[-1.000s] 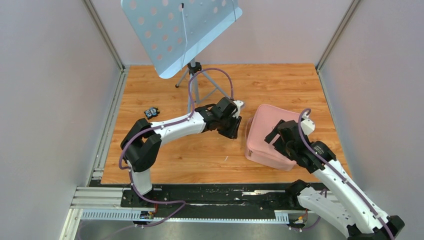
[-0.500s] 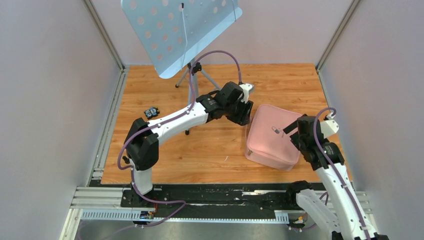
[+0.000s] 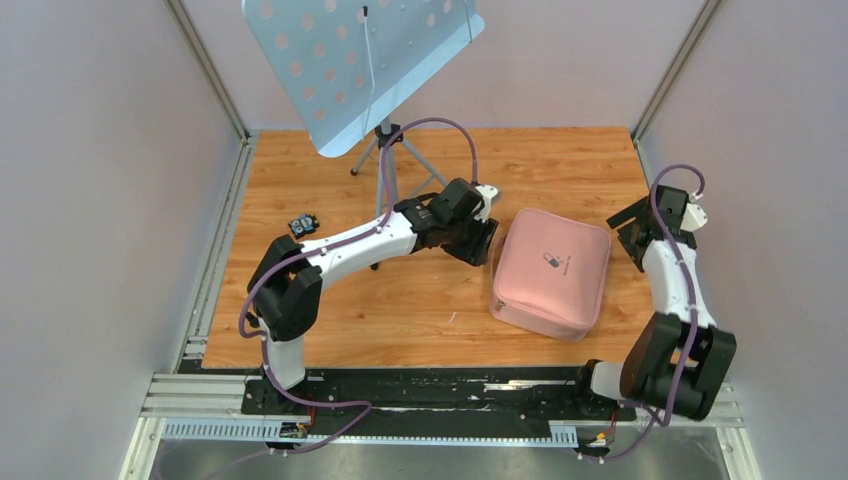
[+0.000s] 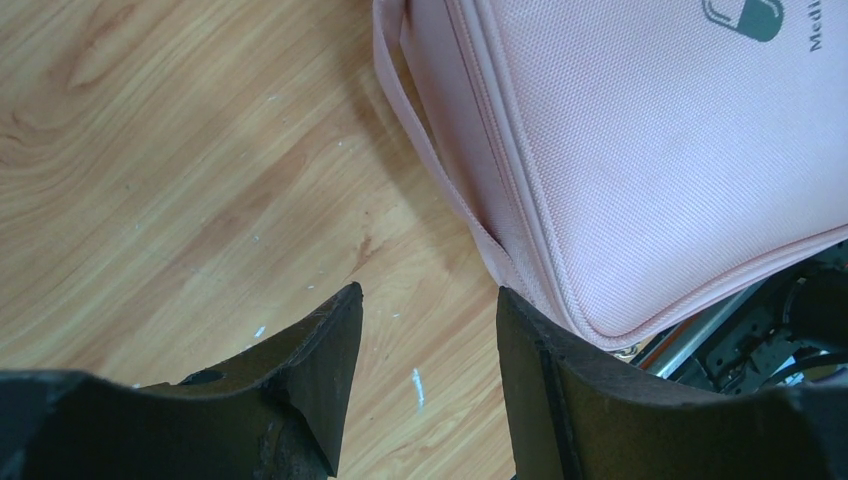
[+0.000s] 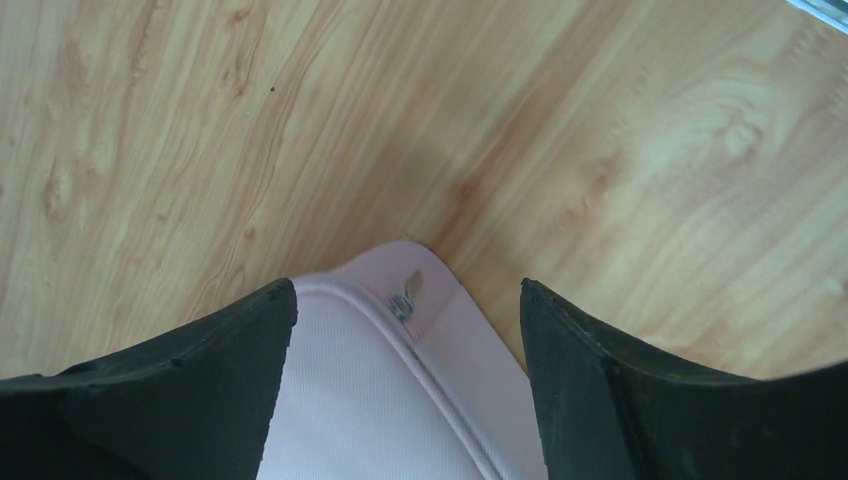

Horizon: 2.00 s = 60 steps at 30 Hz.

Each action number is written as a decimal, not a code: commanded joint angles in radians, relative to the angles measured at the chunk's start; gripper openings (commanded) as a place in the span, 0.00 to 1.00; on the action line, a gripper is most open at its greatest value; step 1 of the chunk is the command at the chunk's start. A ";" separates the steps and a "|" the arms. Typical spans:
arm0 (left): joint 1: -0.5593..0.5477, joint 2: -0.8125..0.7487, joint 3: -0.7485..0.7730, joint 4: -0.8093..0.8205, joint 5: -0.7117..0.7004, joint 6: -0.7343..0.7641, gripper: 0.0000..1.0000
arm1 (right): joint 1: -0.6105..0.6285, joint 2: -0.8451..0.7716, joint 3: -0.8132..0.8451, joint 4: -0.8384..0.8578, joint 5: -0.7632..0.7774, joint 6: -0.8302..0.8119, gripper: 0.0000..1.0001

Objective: Organize the medicine kit
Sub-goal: Zip the medicine box at the center of the board.

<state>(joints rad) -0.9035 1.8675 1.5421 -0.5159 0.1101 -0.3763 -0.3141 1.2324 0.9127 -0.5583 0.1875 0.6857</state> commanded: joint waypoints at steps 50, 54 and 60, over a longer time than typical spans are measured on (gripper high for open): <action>0.034 -0.214 -0.168 -0.025 -0.107 0.030 0.64 | 0.219 0.386 0.395 0.094 -0.488 -0.234 0.88; 0.034 -0.240 -0.187 -0.020 -0.106 0.028 0.64 | 0.212 0.279 0.355 0.050 -0.272 -0.219 0.94; 0.034 -0.268 -0.215 -0.013 -0.058 0.024 0.64 | 0.203 -0.046 0.111 -0.021 -0.215 -0.098 0.97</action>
<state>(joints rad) -0.8742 1.6600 1.3399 -0.5503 0.0216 -0.3611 -0.1085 1.4086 1.1465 -0.5041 -0.1085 0.5095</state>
